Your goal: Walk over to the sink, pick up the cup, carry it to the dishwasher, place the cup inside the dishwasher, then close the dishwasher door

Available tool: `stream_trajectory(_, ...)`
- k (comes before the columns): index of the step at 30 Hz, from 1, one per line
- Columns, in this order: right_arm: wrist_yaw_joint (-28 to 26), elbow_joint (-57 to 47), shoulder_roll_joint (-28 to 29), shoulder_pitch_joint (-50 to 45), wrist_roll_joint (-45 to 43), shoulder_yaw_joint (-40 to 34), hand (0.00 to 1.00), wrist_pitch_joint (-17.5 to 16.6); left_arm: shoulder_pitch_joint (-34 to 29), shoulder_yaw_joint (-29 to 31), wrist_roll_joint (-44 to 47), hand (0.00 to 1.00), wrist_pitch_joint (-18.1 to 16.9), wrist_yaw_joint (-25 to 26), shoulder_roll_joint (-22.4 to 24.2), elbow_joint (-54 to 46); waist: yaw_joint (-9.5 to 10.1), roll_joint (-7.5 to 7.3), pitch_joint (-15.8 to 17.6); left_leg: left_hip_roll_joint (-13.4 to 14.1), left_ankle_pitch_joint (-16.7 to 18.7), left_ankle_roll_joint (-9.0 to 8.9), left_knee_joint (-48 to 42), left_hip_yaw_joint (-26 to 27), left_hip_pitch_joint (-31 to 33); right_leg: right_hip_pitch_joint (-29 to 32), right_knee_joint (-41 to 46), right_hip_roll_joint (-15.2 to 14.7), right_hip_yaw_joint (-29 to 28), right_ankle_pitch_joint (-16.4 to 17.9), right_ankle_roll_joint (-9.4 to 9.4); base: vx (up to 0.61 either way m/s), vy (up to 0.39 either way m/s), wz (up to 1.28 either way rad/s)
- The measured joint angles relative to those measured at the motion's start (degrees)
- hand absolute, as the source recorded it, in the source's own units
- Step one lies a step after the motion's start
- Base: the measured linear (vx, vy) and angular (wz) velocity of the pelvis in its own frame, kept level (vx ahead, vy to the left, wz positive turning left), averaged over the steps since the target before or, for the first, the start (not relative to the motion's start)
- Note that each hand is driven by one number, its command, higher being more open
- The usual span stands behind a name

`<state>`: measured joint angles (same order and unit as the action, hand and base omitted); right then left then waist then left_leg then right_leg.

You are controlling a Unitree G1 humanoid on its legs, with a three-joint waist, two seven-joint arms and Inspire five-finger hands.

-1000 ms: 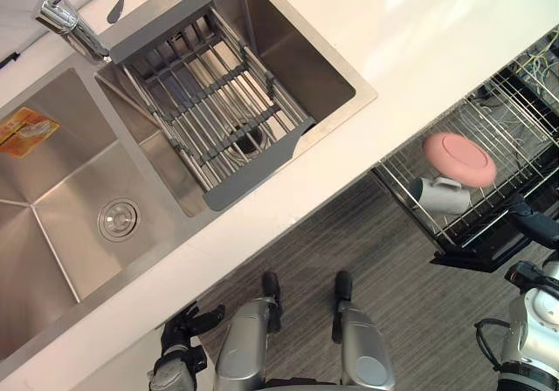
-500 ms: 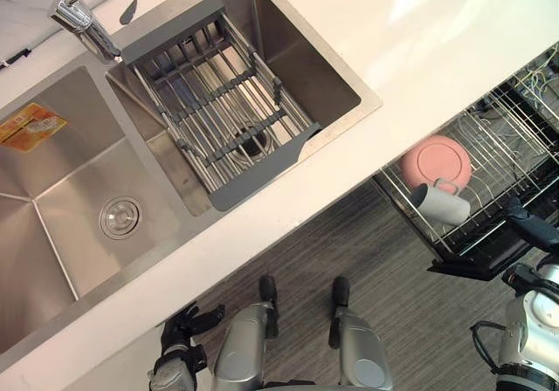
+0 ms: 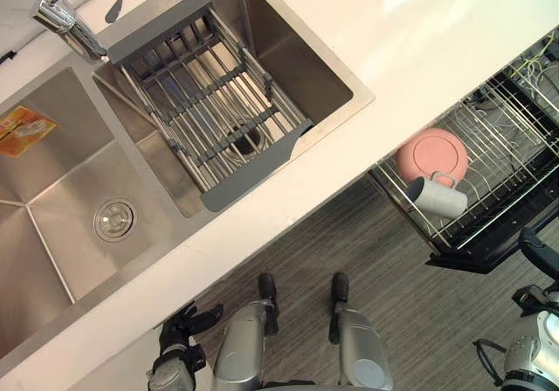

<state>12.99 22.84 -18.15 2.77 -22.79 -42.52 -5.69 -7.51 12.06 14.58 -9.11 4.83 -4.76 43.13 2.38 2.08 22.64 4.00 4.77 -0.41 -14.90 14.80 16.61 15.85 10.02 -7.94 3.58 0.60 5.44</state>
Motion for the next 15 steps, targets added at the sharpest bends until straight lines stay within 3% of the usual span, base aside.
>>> stream_trajectory(7, -1.0, 6.8, -1.9, 8.1, -8.8, 2.2, 0.9, -0.3, 1.4, -0.2, 0.0, 0.9, 0.0, -0.3, 0.0, 0.0, 0.84, 1.0, 0.5, -0.3, -0.6, 0.32, 0.3, -0.3, 1.5, 1.5, 0.2, -0.3, 0.4, 0.0, 0.0, 0.0, 0.004, 0.03)
stream_trajectory(15, -1.4, 7.6, -3.7, 9.2, -21.6, 7.3, 0.9, -5.2, 2.1, -1.4, 0.0, 0.9, -0.2, -0.9, -0.9, 0.0, 0.29, 1.62, 0.8, -1.6, -3.5, 0.49, 3.9, -2.3, 1.5, 2.2, 0.1, -1.1, 1.9, 0.0, 0.01, 0.01, 0.001, 0.12)
